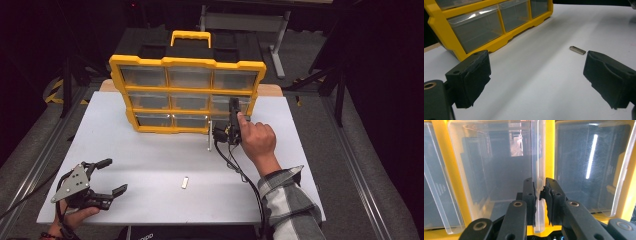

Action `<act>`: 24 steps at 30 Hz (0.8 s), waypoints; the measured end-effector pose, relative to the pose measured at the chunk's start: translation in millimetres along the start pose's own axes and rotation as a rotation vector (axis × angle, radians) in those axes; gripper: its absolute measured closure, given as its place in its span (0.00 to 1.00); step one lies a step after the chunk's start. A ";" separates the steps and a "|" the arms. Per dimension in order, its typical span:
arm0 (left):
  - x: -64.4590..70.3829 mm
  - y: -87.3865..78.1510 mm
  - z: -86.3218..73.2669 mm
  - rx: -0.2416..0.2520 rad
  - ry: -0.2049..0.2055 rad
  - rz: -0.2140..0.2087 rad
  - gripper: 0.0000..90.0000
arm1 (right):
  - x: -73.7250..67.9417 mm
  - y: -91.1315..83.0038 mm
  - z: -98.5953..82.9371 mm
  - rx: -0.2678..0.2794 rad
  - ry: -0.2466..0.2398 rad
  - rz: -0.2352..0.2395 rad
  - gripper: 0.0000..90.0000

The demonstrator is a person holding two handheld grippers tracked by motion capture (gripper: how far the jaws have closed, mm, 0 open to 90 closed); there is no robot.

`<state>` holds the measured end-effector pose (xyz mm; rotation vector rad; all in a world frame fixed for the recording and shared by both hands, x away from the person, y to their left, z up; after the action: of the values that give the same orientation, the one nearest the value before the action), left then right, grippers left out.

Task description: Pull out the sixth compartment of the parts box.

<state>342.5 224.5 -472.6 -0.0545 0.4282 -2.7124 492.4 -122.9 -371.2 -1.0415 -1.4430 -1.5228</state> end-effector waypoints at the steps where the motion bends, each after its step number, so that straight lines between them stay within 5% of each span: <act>1: -0.1 0.0 -0.2 -0.006 0.007 0.001 0.09 | 0.4 -0.5 0.1 0.002 -0.001 -0.001 0.89; 24: 0.4 0.2 -0.4 -0.014 0.010 0.001 0.10 | 8.2 -23.4 -1.5 0.007 0.034 -0.005 0.88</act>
<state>342.2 224.2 -473.1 -0.0444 0.4507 -2.7100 467.6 -123.1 -372.1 -1.0042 -1.4279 -1.5306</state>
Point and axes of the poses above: each handheld gripper's, and its own axes: y roughly forward along the jaws, z roughly out of its top, x roughly to its right, the point moved 7 cm from there along y, roughly forward along the jaws, and after that the axes turned 15 degrees about -z, right-handed, at the moved point
